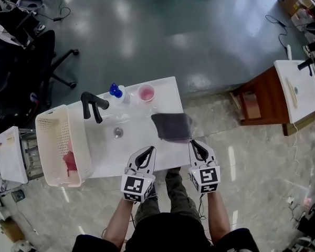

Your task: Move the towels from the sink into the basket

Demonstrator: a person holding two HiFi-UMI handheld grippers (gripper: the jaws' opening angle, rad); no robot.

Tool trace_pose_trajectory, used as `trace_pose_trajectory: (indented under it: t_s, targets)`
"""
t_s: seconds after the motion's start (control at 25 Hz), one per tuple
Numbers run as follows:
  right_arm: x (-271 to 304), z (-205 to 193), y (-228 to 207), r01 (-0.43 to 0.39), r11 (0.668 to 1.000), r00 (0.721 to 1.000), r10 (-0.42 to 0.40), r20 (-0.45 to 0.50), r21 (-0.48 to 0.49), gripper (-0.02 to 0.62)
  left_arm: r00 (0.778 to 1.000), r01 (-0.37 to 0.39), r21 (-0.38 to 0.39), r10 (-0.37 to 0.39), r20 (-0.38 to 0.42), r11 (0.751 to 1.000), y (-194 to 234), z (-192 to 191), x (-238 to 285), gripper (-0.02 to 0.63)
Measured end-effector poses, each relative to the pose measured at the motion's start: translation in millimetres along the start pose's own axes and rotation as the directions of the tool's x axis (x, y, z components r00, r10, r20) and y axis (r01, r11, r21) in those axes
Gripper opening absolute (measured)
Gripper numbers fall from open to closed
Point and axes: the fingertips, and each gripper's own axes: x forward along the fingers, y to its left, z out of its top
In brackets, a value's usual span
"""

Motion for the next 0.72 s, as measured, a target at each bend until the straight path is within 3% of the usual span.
trace_pose_trajectory:
  t_s: [0.36, 0.44, 0.72]
  targets:
    - [24.5, -23.7, -10.0, 0.0, 0.999, 0.999, 0.002, -0.045, 0.046, 0.054, 0.999, -0.02, -0.02, 0.02, -0.029, 1.0, 7.4, -12.6, 16.0, 0.008]
    - [29.6, -29.9, -9.9, -0.013, 0.998, 0.998, 0.017, -0.062, 0.063, 0.183, 0.999, -0.02, -0.025, 0.019, -0.033, 0.999, 7.5, -14.8, 17.8, 0.008]
    - [41.8, -46.6, -8.9, -0.044, 0.996, 0.993, 0.052, -0.104, 0.077, 0.195, 0.998, -0.013, -0.041, 0.011, -0.054, 0.999, 3.3, -23.7, 22.0, 0.008]
